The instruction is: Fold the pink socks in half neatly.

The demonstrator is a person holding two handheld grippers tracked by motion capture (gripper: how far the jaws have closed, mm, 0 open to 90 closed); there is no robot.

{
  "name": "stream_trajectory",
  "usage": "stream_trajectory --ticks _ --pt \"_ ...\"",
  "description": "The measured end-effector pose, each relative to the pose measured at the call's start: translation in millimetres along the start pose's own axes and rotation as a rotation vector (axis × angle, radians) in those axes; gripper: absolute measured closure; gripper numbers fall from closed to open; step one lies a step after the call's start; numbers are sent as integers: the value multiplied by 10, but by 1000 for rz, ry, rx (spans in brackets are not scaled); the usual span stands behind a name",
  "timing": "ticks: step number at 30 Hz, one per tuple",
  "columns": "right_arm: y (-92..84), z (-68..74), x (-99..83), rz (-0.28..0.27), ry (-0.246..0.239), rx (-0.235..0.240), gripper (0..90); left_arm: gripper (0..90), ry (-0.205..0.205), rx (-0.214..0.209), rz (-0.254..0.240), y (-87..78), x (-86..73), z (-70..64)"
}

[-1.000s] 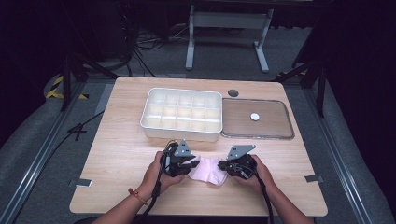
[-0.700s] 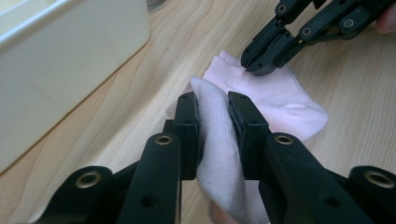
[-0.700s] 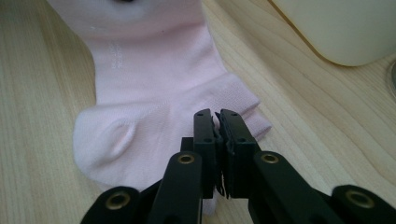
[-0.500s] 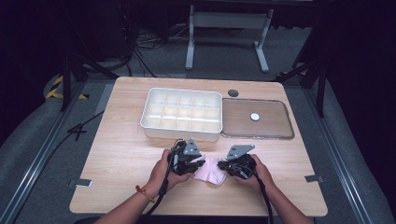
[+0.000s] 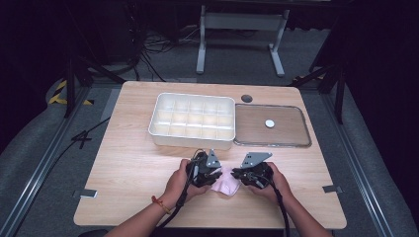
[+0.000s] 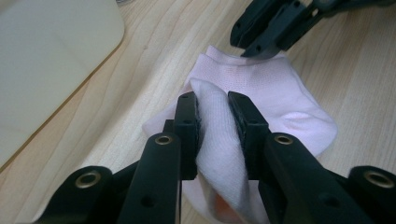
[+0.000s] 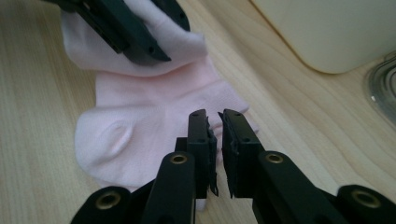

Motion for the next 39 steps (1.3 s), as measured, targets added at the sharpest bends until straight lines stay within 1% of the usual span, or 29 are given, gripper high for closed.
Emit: stream_trajectory --ticks 1,2,4,6,7,12,13,16,20,21,23,25,27,28,29,31,32,33,35,36,39 --pt "0 0 0 0 0 0 830 750 0 0 0 0 0 0" --pt "-13 -15 -4 1 12 4 833 749 -2 -1 2 5 1 -2" --pt "4 -23 -25 11 19 6 835 748 0 -2 -2 16 10 -9" --pt "22 -24 -38 19 20 8 836 747 3 -4 4 23 10 -18" --pt "56 -19 -63 35 18 7 840 740 5 -4 2 32 17 -25" --pt "90 -13 -77 41 16 2 846 734 2 -15 -4 76 32 -55" --pt "92 -13 -80 41 14 2 847 735 2 -19 4 85 27 -59" --pt "100 -7 -86 44 18 -1 849 718 -13 -21 -5 109 28 -58" --pt "101 -5 -89 44 16 3 849 659 -17 -21 -24 101 46 -67" --pt "102 -9 -90 45 16 0 848 654 -13 -21 -25 88 51 -66" --pt "101 -10 -92 46 18 2 846 627 -16 -18 -44 66 68 -66" --pt "101 -10 -94 45 20 3 845 620 -19 -27 -59 40 76 -69" --pt "101 -12 -96 47 20 4 845 588 -20 -12 -73 15 87 -52" --pt "101 -13 -96 47 21 5 845 576 -32 -15 -84 -3 99 -50" --pt "101 -13 -96 47 19 5 845 563 -36 -15 -97 -30 115 -38" --pt "102 -13 -96 46 21 6 845 525 -49 -4 -117 -95 152 -14" --pt "102 -15 -96 46 19 8 845 516 -48 -4 -142 -152 185 -1" --pt "102 -15 -96 46 19 7 845 514 -45 -8 -156 -204 204 9" --pt "102 -12 -98 47 19 8 845 519 -37 7 -166 -300 214 36" --pt "102 -13 -98 47 19 7 845 526 -45 10 -173 -336 208 46" --pt "101 -14 -99 47 20 10 845 540 -50 24 -167 -401 154 88"
Point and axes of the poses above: each handheld gripper's, and its own axes: y roughly forward along the jaws, x roughly out of its top, z roughly to its left, the point moved 8 cm from there along y, roughly forward along the jaws, and after that the axes turned 15 degrees about y, right-handed, at the moved point
